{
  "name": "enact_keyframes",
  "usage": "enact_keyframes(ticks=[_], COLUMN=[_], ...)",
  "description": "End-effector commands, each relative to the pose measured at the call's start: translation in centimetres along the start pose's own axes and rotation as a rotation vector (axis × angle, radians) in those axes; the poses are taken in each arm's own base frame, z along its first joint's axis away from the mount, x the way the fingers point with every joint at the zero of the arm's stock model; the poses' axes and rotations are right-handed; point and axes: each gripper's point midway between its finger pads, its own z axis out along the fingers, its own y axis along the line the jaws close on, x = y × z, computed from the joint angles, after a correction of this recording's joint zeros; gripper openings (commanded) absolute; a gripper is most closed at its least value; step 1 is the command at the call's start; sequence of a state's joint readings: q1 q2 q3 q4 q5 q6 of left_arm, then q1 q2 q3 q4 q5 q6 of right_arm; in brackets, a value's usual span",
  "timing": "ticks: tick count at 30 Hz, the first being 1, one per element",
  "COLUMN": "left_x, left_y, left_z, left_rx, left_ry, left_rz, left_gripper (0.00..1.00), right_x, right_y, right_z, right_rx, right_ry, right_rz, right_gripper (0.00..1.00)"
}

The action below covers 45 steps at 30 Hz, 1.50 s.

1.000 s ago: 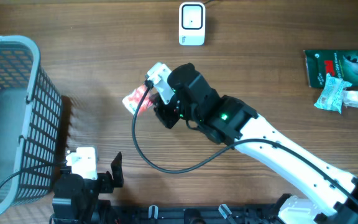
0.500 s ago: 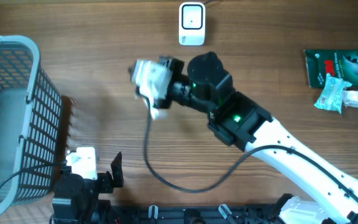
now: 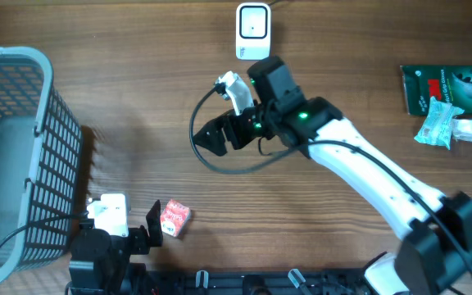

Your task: Scan the item barcode

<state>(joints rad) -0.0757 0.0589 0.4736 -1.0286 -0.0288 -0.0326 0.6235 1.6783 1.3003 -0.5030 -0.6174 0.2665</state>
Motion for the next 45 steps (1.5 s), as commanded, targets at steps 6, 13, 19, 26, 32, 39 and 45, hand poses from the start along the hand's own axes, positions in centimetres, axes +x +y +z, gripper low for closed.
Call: enact_keyframes(ticks=[6, 13, 19, 26, 32, 39, 45], left_x=[-0.1, -0.1, -0.1, -0.1, -0.1, -0.1, -0.1], left_y=[0.0, 0.0, 0.0, 0.0, 0.0, 0.0, 0.0], left_z=[0.0, 0.0, 0.0, 0.0, 0.0, 0.0, 0.0], left_rx=[-0.001, -0.001, -0.001, -0.001, -0.001, -0.001, -0.001], left_ry=[-0.007, -0.007, -0.008, -0.007, -0.007, -0.007, -0.007], left_rz=[-0.008, -0.008, -0.008, -0.008, -0.008, -0.008, -0.008], left_gripper=[1.00, 1.00, 1.00, 1.00, 1.00, 1.00, 1.00], right_x=[10.8, 14.9, 16.6, 16.7, 20.1, 14.5, 2.5], right_y=[2.2, 0.7, 0.4, 0.5, -1.0, -0.1, 0.8], right_z=[8.5, 10.9, 12.5, 14.5, 17.2, 14.9, 5.1], right_rx=[-0.114, 0.201, 0.379, 0.419, 0.447, 0.318, 0.207], right_ry=[0.513, 0.484, 0.425, 0.342, 0.420, 0.325, 0.008], right_rz=[0.797, 0.678, 0.920, 0.884, 0.883, 0.594, 0.225], right_gripper=[0.64, 1.00, 0.79, 0.62, 0.15, 0.04, 0.04])
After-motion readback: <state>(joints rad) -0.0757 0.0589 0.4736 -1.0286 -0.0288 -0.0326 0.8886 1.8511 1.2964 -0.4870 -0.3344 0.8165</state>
